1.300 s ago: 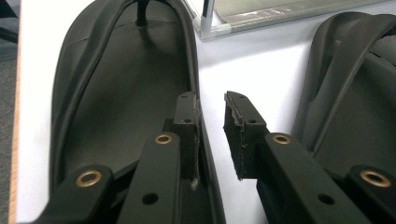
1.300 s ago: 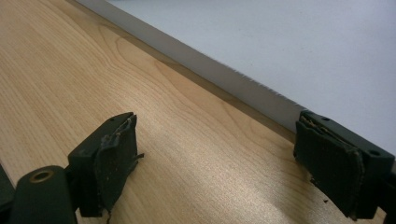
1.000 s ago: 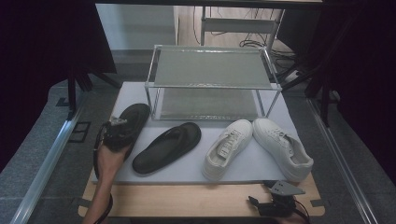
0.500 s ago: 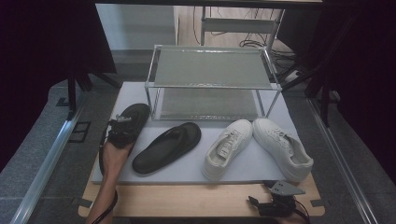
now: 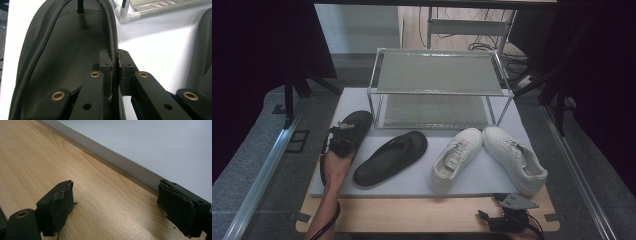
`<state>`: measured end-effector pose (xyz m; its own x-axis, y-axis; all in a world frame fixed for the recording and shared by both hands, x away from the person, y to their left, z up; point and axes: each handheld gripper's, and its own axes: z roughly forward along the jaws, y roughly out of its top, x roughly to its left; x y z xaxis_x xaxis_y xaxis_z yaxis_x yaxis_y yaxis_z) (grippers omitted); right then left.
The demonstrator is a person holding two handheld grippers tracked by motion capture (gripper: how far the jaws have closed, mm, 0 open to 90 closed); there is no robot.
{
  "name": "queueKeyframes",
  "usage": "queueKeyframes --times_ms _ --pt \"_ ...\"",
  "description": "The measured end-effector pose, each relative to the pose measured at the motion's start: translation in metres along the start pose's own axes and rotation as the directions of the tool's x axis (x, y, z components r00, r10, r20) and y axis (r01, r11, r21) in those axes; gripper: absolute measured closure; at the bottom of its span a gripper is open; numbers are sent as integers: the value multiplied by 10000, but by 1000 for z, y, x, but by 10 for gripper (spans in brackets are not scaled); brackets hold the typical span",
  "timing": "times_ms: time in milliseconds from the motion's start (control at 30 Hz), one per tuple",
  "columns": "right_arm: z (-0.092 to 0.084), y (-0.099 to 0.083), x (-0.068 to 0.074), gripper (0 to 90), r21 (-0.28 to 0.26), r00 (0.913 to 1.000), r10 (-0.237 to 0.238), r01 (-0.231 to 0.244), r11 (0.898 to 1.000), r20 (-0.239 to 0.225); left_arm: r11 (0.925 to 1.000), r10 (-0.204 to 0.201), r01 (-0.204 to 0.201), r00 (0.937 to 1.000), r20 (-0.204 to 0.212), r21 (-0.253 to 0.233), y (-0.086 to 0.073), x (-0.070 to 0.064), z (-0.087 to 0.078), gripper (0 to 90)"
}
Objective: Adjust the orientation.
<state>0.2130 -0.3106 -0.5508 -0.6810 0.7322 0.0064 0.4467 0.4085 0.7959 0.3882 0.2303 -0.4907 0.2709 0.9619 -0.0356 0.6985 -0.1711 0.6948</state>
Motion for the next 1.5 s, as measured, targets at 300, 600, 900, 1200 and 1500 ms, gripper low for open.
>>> queueKeyframes --times_ms 300,600,900,1200,1500 --pt "0 0 0 134 -1 10000 -2 2 10000 2 9999 23 -24 10000 -35 -167 -2 3 -9 835" --pt "0 0 0 134 5 10000 -4 4 10000 4 9995 115 -113 9999 59 -289 -6 7 -24 835" --pt "0 0 0 134 1 10000 1 -1 10000 9 9983 466 -454 9984 318 -370 -11 2 -44 835" --pt "0 0 0 135 3 10000 3 -3 10000 12 9948 850 -819 9951 502 -603 -11 -9 -64 834" --pt "0 0 0 135 1 10000 4 -4 10000 14 9903 1240 -1194 9901 651 -711 -16 -21 -83 834"
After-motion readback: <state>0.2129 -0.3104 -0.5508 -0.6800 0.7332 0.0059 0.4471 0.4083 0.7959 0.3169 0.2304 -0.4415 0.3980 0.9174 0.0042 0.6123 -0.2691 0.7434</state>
